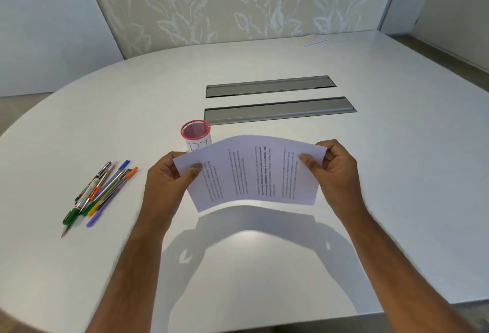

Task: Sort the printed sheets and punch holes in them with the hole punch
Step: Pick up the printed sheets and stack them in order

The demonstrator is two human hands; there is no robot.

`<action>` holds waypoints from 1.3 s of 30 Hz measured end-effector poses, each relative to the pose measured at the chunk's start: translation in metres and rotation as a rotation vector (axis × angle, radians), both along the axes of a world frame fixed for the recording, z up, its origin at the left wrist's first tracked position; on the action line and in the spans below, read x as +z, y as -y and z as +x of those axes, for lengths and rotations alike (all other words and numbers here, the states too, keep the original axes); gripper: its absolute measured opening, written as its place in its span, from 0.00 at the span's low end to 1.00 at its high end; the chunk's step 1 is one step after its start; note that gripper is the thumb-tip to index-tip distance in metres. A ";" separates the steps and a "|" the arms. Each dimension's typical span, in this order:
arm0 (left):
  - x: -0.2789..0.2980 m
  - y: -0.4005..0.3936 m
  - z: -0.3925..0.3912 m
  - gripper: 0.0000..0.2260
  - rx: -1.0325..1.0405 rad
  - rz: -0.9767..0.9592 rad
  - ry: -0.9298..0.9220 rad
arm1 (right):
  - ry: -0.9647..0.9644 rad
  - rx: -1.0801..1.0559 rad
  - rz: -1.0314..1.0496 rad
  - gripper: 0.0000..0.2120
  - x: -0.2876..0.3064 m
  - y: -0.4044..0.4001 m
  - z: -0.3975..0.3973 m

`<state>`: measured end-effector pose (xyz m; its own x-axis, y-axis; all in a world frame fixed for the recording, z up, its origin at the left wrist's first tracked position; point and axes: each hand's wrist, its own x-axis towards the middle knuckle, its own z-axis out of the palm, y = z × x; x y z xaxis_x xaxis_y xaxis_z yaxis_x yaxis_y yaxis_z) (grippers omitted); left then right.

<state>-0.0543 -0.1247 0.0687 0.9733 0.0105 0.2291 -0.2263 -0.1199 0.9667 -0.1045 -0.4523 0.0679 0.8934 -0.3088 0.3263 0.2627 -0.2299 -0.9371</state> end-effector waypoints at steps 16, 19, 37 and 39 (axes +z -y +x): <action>-0.040 0.026 -0.015 0.08 0.043 -0.093 -0.141 | -0.100 -0.023 0.037 0.09 -0.039 -0.008 -0.002; -0.035 0.026 -0.012 0.11 0.069 -0.095 -0.127 | -0.080 -0.007 0.047 0.09 -0.032 -0.010 -0.002; -0.036 0.031 -0.020 0.20 0.002 -0.011 -0.178 | -0.158 -0.071 0.052 0.15 -0.056 -0.010 0.000; -0.038 0.031 -0.022 0.17 0.009 -0.015 -0.190 | -0.162 -0.079 0.070 0.14 -0.059 -0.010 0.000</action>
